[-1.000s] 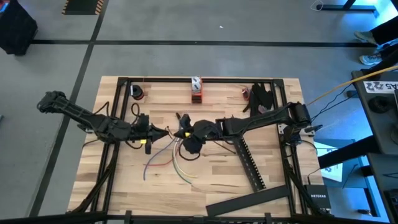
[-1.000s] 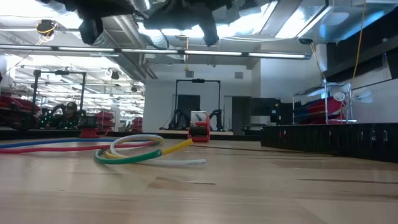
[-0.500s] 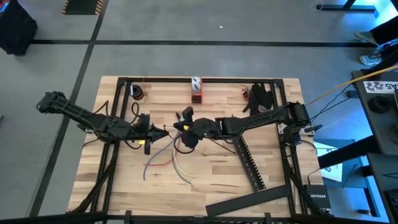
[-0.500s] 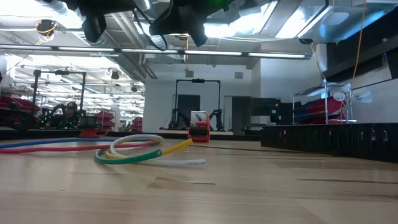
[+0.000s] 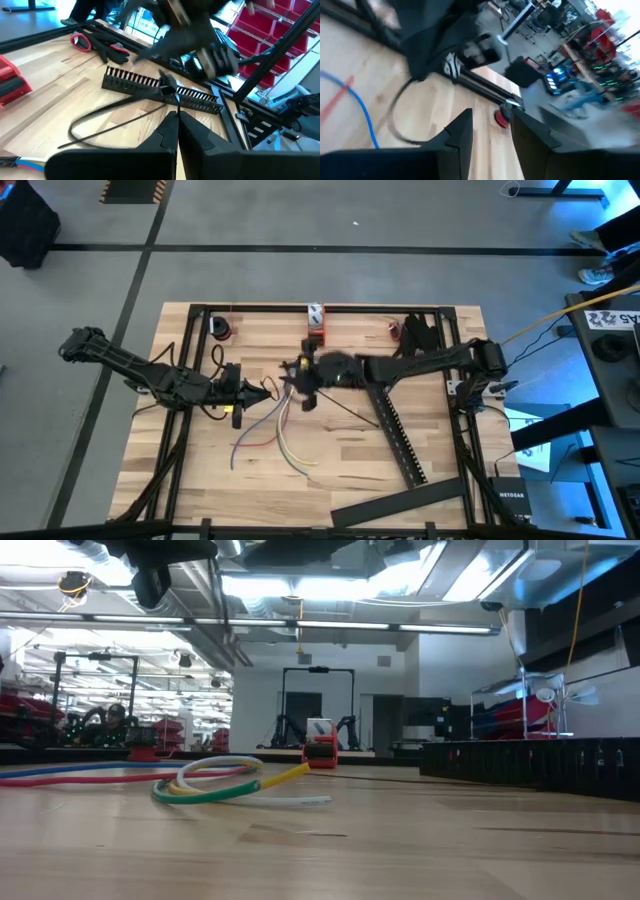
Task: Ziptie cables
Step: Wrap the black zip tie on the cable
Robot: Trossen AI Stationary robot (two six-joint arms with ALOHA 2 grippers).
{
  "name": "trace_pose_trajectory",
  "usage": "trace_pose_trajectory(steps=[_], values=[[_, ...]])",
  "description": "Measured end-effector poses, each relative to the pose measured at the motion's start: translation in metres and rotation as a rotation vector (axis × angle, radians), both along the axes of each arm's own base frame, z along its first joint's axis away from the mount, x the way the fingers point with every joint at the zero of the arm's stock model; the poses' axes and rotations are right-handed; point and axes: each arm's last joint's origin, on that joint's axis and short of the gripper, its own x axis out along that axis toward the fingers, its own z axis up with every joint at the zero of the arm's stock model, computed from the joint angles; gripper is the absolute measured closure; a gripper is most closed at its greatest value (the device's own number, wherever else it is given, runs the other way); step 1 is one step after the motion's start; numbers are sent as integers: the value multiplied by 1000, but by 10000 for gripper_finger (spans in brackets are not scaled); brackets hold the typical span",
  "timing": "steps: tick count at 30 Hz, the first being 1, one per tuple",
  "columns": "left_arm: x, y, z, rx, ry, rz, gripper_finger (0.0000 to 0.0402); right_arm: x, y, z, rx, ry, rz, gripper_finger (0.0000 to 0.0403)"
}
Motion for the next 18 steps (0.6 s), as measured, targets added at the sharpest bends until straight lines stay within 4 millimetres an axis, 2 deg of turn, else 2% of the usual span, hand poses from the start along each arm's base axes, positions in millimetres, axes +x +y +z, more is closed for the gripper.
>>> trace_pose_trajectory(steps=[3,5,8,13,18], values=[[0,0,0,-8,-4,-9,401,-1,-23,3,140,-13,132,279],[1,-1,2,-22,-19,-34,401,2,-32,-1,182,-8,215,279],[1,-2,6,-43,-55,-67,401,8,-30,-10,200,-9,274,279],[1,-2,6,-69,-60,-64,401,13,-27,-5,185,-100,316,278],[1,-3,6,-86,-61,-62,401,19,-24,-14,165,-113,317,278]])
